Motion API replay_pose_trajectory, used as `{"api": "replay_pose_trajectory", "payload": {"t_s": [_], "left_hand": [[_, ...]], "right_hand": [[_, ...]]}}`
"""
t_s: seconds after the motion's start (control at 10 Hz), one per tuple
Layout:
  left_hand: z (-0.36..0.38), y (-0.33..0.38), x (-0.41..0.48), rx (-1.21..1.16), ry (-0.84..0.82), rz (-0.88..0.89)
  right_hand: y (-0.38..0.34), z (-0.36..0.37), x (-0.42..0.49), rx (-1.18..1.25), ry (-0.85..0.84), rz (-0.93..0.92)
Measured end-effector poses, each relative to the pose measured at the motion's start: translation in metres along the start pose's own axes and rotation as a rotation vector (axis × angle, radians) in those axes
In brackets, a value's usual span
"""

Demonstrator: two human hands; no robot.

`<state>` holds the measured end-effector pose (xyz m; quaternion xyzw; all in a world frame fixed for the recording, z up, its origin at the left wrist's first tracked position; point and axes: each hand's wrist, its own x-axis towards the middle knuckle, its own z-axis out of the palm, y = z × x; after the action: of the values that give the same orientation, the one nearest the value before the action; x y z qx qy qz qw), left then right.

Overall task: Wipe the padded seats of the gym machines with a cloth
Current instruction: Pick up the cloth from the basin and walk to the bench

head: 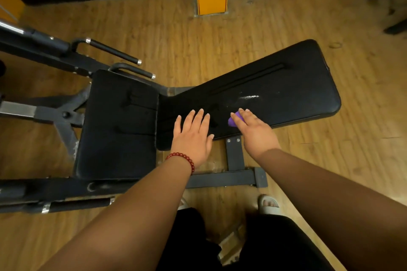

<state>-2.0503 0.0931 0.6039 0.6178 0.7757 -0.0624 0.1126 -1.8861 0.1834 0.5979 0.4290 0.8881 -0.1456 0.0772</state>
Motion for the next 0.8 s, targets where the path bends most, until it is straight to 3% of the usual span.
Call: {"api": "replay_pose_trajectory", "payload": {"t_s": [0.2,0.5,0.8], "left_hand": [[0.033,0.018,0.039,-0.009,0.033,0.044],[0.105,0.064,0.117,-0.100,0.149,0.065],[0.167,0.099,0.180,-0.323,0.354,0.175]], "right_hand": [[0.037,0.012,0.020,-0.075,0.003,0.083],[0.106,0.067,0.054,-0.282,0.138,0.004],[0.138,0.125,0.080,-0.316,0.577,-0.008]]}}
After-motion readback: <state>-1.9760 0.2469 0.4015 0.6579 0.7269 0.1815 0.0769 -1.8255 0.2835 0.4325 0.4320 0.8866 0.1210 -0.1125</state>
